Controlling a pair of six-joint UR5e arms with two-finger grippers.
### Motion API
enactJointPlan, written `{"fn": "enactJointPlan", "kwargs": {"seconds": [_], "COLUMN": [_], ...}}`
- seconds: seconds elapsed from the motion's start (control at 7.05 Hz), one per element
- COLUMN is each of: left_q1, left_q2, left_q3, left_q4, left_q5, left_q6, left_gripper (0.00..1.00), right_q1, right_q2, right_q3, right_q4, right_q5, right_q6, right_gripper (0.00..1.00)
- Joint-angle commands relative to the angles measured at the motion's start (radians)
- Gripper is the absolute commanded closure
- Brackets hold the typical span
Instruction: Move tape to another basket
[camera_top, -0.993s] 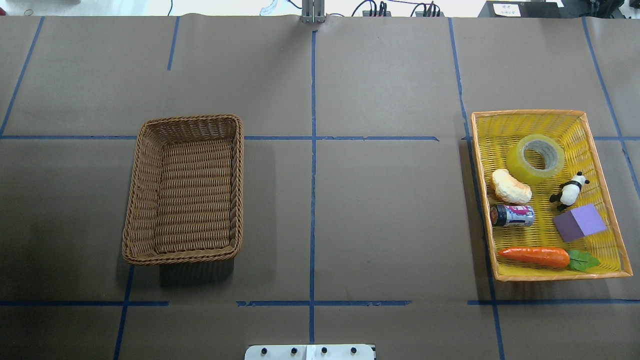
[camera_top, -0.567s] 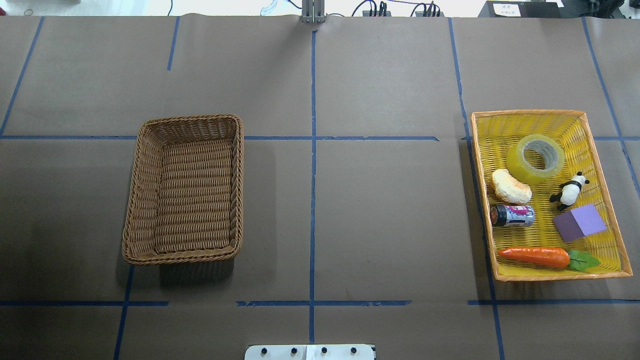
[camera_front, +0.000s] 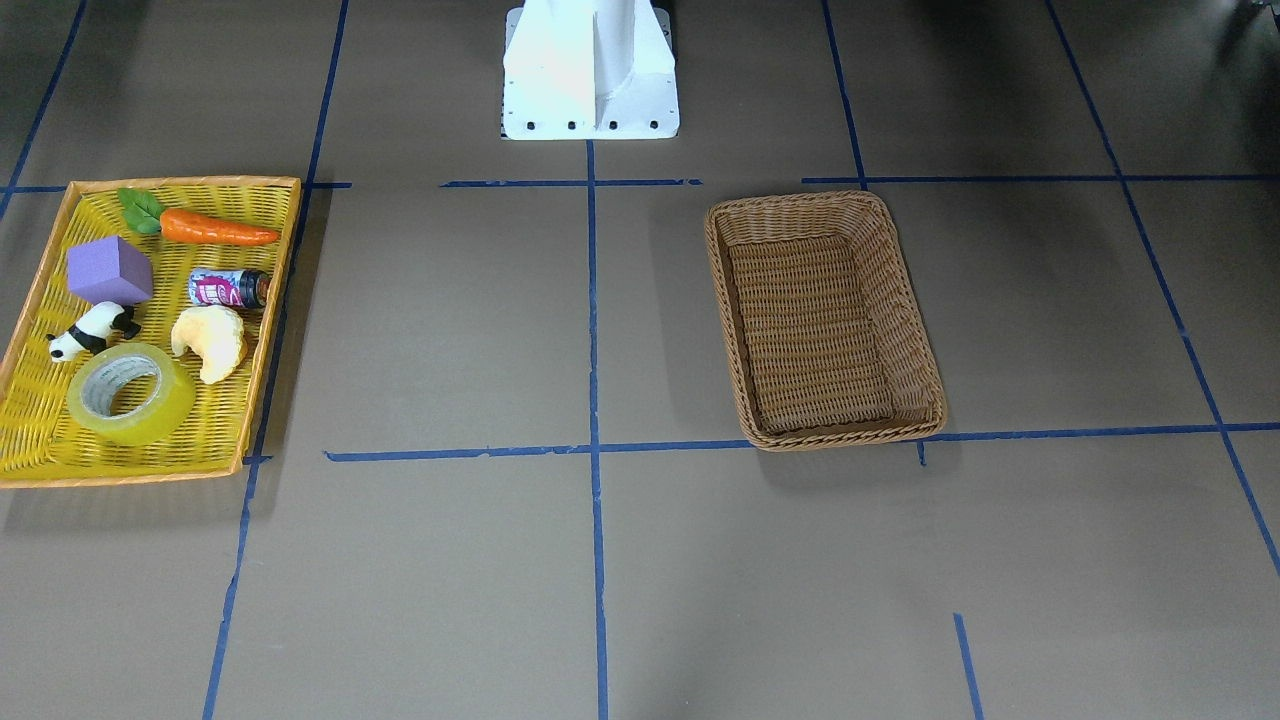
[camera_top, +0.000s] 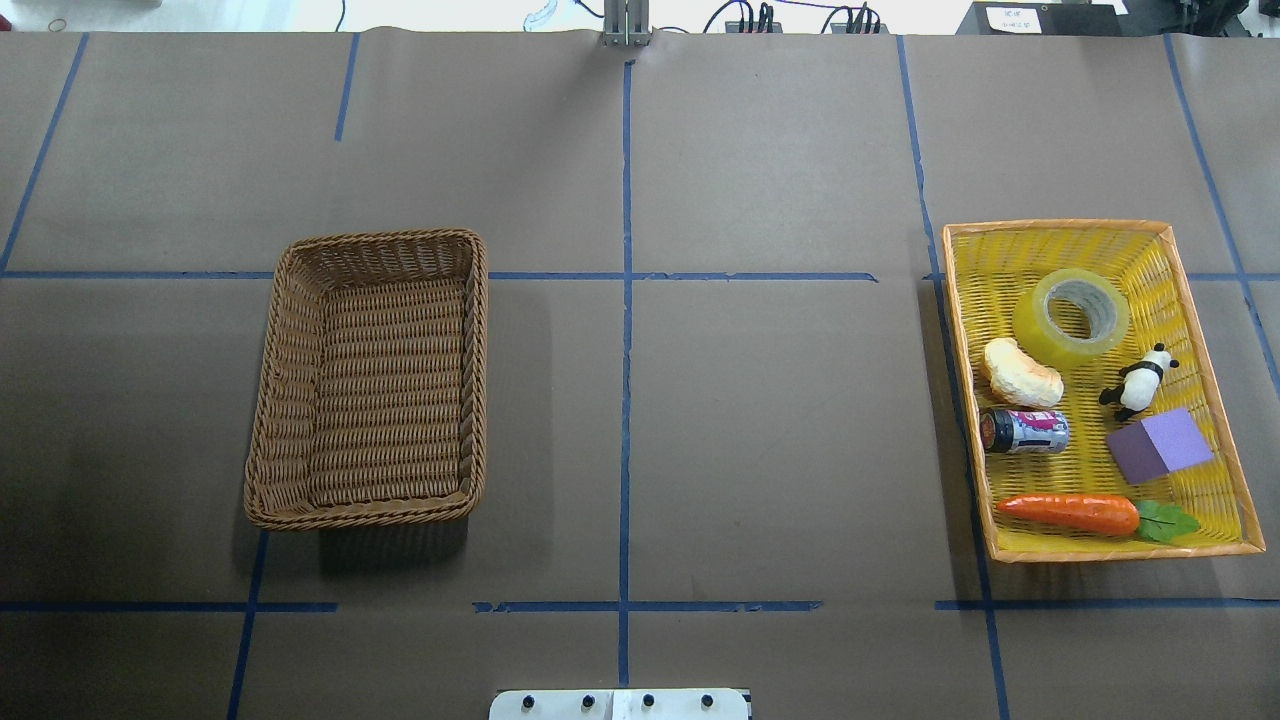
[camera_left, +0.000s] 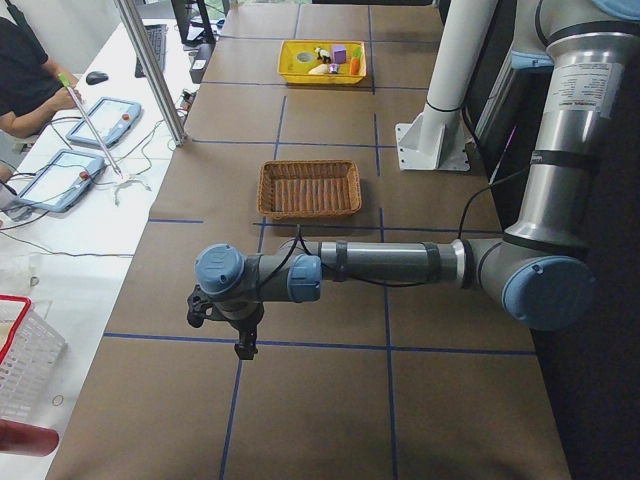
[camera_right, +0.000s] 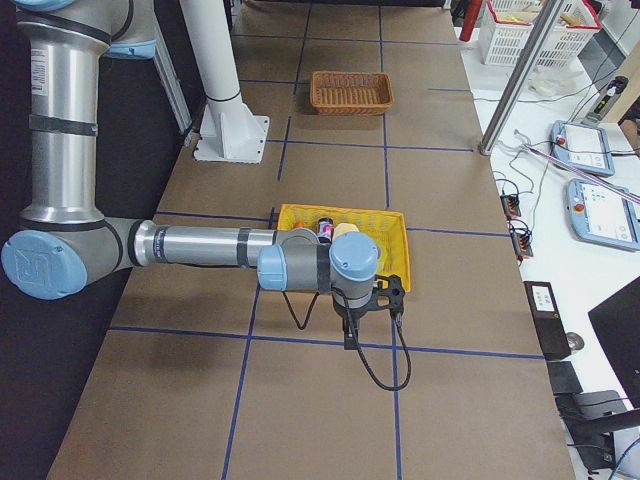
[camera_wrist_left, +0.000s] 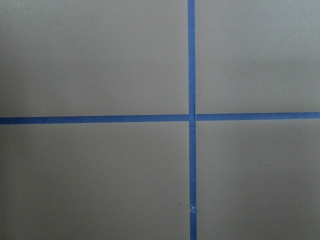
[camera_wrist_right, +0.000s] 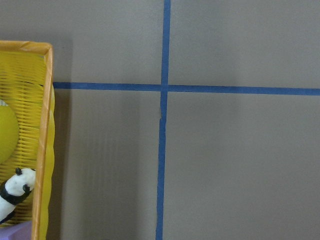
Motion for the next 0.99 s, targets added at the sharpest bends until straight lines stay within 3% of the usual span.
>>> {"fn": "enactJointPlan", "kwargs": {"seconds": [0.0,0.43,0.85], "left_q1": [0.002,0.046,0.057], "left_q2": [-0.019,-0.027,-0.030], "left_q3": [-0.025,-0.121,-0.121], "left_q4": [0.000,0.001,0.000], "left_q5": [-0.001,0.001,0.002], "left_q6": [-0.021,-0.139,-0.141], "left_gripper": [0.00,0.00,0.00], "right_q1": [-0.034,-0.149,-0.286], "right_q2": [0.038,0.227,0.268], "right_q3": [0.004,0.019,0.007], "right_q4": [0.000,-0.006,0.072], "right_q5": [-0.004,0.004,-0.004], "right_q6": [0.027,0.243,0.333], "right_gripper": [0.00,0.00,0.00]}}
